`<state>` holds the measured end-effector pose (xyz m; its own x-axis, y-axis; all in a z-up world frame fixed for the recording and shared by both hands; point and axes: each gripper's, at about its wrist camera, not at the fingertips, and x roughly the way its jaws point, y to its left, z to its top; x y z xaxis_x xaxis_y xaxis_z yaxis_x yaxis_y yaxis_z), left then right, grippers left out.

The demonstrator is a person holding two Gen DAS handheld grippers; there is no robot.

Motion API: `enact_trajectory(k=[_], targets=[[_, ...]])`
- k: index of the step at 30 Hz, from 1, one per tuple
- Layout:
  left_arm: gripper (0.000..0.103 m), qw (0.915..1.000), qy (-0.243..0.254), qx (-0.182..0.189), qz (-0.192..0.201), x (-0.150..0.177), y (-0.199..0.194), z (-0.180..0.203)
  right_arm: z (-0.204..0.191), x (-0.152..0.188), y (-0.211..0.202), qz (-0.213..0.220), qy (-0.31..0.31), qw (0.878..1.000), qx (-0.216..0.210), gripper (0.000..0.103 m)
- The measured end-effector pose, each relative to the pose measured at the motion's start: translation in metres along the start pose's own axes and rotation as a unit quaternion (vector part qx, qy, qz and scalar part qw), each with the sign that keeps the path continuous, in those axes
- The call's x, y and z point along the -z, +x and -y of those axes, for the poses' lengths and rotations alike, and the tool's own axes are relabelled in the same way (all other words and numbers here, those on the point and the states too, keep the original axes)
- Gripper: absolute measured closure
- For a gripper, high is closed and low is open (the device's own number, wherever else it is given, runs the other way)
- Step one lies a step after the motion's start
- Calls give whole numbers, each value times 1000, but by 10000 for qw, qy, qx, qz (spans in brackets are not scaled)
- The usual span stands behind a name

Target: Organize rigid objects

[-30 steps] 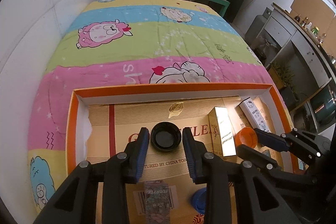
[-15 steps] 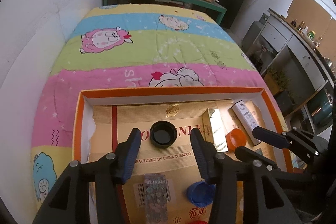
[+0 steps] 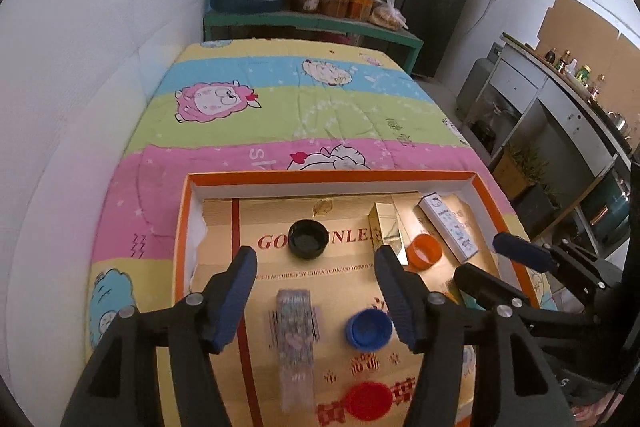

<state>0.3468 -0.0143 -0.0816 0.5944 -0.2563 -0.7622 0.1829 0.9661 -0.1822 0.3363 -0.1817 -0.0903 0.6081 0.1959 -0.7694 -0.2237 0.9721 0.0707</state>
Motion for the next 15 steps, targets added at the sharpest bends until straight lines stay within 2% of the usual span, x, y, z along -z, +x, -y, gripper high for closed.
enact_trajectory(k=[6,15], targets=[[42,9996,-43,-86,252,17,-25,2,-4,13,-24,248,129,9995,172,38],[42,9984,-119,-75,549,37,-60,6,-16,32,-53,472,197,9982,301,37]])
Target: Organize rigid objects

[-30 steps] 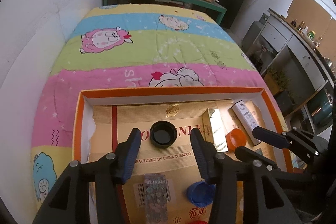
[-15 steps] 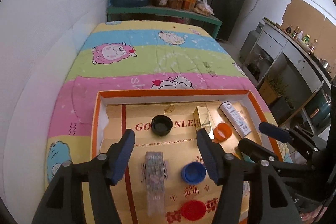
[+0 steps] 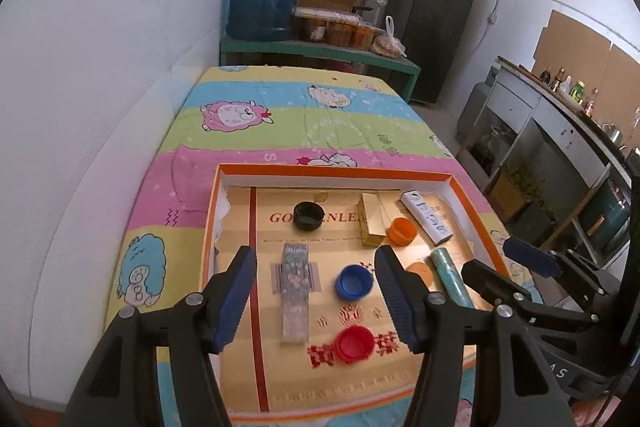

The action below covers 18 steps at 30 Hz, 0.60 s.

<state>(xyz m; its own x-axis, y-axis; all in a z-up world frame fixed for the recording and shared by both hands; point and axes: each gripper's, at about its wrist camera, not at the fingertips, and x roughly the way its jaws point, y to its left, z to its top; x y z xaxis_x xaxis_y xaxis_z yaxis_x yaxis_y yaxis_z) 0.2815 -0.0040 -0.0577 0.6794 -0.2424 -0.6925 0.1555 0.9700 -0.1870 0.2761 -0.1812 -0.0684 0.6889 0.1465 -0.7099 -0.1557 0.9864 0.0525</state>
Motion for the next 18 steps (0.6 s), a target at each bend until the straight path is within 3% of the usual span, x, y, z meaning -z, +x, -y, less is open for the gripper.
enact_trajectory(k=[10,18], targets=[[42,9999,34,-3,115,18,-32,8,-8,16,-33,216,107,9995,183,37],[42,9989,49,-321,348,35,-67,14,-11,25,-64,408,206,9987,221,37]])
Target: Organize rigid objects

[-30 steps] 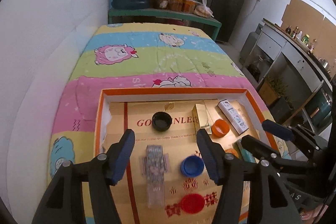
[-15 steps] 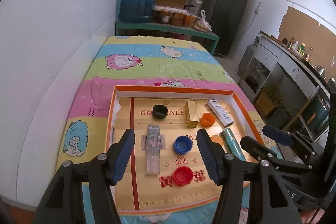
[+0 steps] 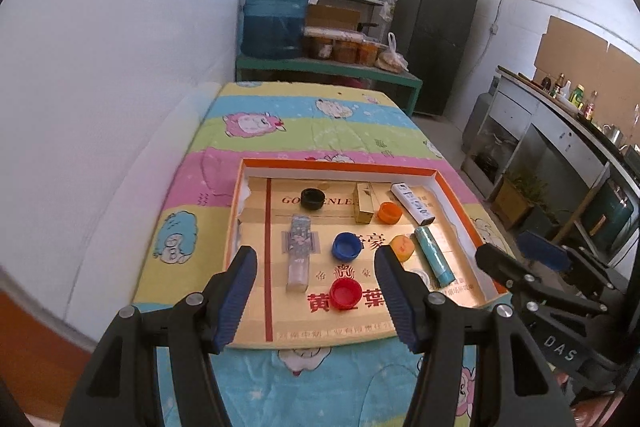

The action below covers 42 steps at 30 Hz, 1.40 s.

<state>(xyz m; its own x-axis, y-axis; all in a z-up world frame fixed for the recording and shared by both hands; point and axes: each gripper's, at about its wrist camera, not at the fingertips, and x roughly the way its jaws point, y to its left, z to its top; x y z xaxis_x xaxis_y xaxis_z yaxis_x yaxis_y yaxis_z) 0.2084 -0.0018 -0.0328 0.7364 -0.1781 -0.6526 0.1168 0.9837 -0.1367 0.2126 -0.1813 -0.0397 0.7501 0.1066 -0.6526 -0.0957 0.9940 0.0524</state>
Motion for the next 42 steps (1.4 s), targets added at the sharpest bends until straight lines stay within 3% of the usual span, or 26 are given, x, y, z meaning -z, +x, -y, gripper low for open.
enact_trajectory(k=[11,21,42], targets=[[42,9990,67,-331,301,17,-62,15,-16,11,-77,560,-78,9983,139,37],[42,9967,171,-610,515,45,-108,22,-27,36,-129,671,88,9974,250,37],[42,9952,76,-768,603,55,-149,18,-45,48,-163,710,9,9969,340,37]])
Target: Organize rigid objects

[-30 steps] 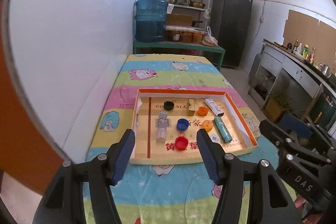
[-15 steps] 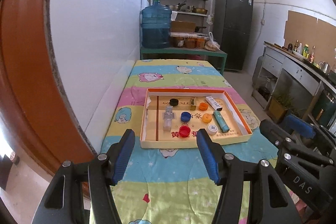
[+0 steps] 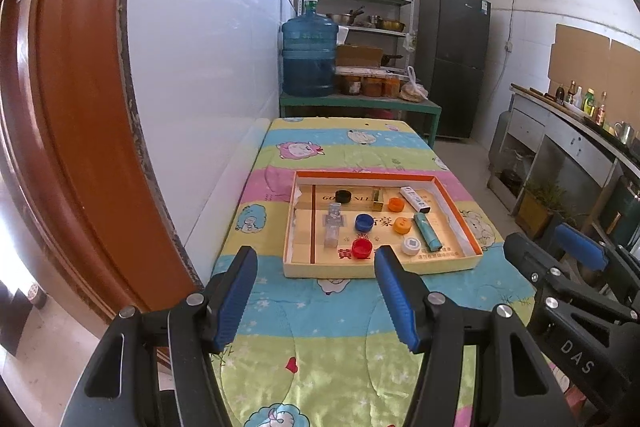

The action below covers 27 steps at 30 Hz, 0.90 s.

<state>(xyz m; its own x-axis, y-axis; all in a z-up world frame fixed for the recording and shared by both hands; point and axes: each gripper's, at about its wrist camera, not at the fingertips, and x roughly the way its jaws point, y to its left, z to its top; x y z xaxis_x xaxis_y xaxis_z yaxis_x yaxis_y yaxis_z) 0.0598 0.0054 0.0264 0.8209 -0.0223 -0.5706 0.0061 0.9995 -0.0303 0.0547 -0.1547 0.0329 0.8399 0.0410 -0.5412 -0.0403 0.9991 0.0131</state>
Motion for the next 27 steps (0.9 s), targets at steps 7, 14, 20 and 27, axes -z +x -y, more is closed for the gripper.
enact_trajectory(k=[7,14,20,27], targets=[[42,10000,3,5,-5,-1,-1,0,-1,0,-1,-1,-1,10000,-4,37],[42,10000,-11,-10,-36,-1,0,1,-1,1,-1,-8,-8,10000,-4,37],[42,10000,-43,-4,-63,-1,1,0,-6,1,-4,-38,-20,10000,-21,37],[42,10000,-58,-17,-72,-1,7,-2,-7,1,-3,-59,-11,10000,-35,37]])
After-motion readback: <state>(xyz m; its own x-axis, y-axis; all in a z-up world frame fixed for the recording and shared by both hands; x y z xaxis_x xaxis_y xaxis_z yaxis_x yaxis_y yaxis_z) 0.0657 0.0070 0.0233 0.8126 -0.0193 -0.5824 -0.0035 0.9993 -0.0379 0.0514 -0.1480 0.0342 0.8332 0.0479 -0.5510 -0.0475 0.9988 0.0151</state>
